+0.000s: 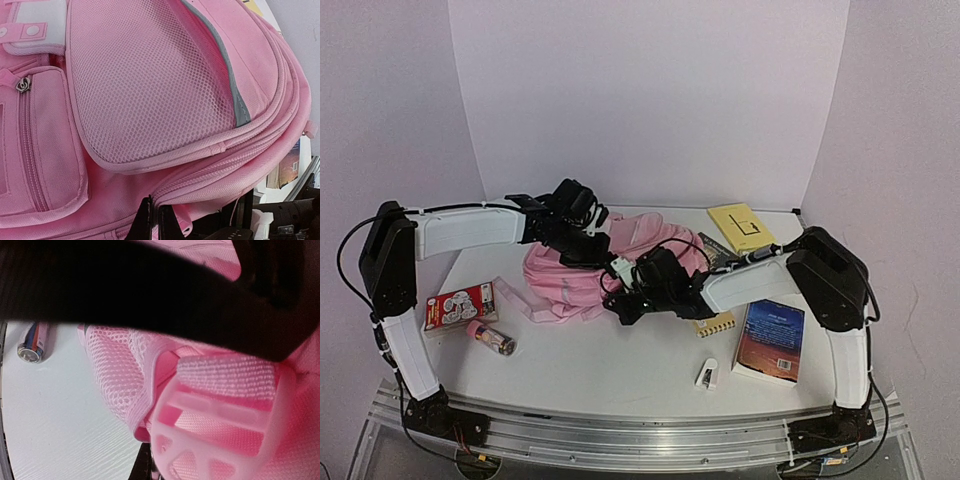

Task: Pack the student bag
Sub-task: Unzip the student bag at the center of the board, then pick up the book from the center of the board.

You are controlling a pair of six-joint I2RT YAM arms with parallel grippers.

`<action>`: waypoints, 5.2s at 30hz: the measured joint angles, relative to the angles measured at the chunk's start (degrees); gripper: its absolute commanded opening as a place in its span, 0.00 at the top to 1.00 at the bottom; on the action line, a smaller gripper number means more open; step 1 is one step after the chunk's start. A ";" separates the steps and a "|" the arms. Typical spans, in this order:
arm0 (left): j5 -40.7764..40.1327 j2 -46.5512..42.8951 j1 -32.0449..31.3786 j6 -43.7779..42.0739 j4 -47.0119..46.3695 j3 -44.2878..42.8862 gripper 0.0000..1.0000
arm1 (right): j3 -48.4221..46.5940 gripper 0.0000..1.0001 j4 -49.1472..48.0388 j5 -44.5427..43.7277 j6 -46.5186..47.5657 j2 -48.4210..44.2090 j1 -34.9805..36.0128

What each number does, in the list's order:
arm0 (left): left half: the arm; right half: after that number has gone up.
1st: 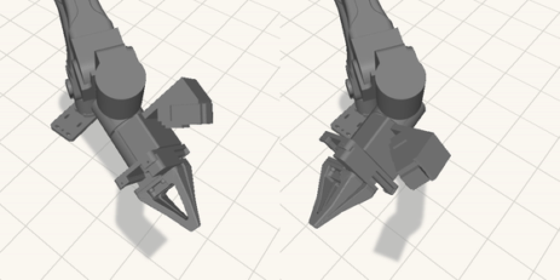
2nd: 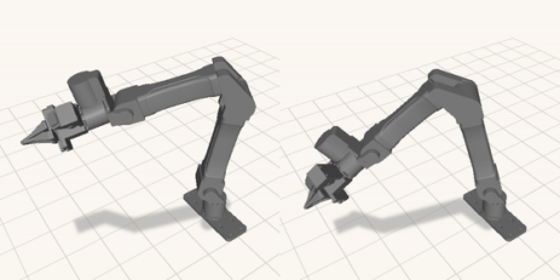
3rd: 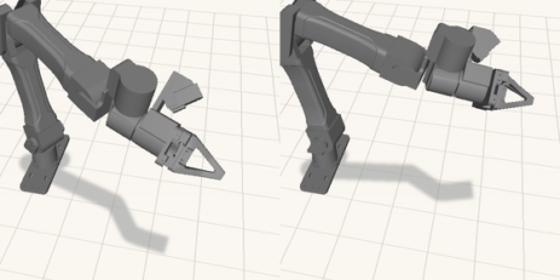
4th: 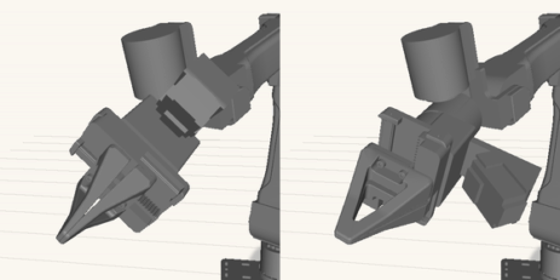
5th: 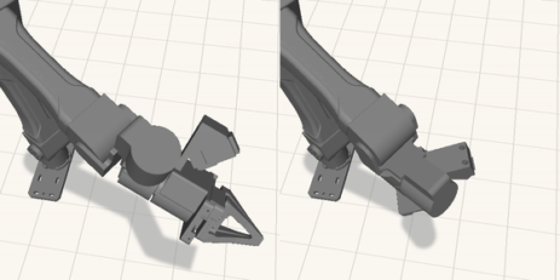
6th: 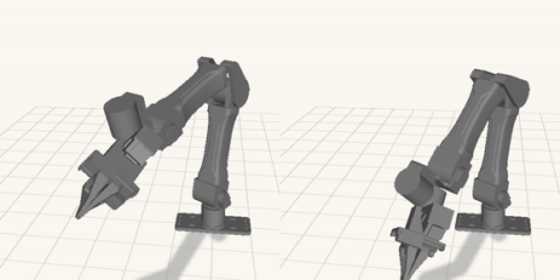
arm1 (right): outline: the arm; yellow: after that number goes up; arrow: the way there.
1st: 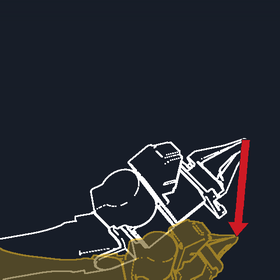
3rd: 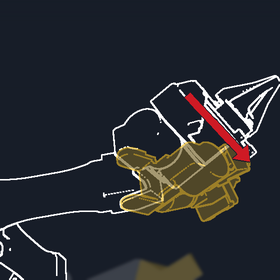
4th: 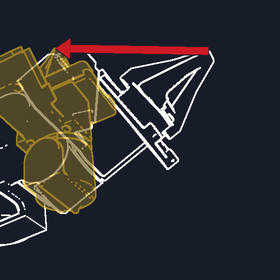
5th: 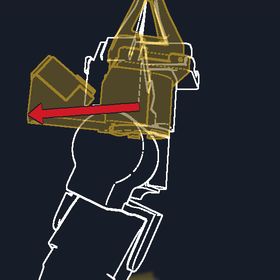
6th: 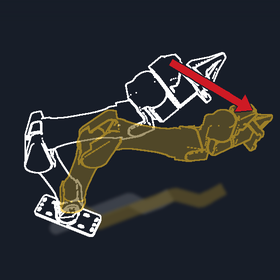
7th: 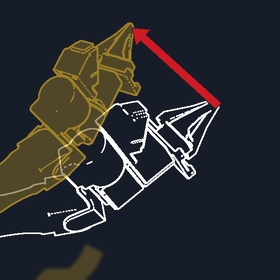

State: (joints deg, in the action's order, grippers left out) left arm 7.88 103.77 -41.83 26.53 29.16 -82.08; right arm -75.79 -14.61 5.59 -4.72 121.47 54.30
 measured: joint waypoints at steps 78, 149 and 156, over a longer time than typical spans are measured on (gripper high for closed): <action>10.37 35.09 -22.87 2.50 -8.16 -32.60 0.09 | 44.69 0.07 59.20 -12.37 -40.83 -70.63 -42.41; 15.59 47.30 -20.56 17.44 -12.59 -41.73 1.00 | 61.66 0.50 -13.04 14.03 -62.90 -62.35 -44.98; 18.14 47.29 -21.89 17.47 -12.68 -41.26 1.00 | 55.44 0.50 2.85 14.44 -56.38 -64.10 -44.93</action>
State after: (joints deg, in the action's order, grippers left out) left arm 26.02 151.05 -63.71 44.01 16.49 -123.35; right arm -20.35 -11.76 20.03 -61.10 57.37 9.37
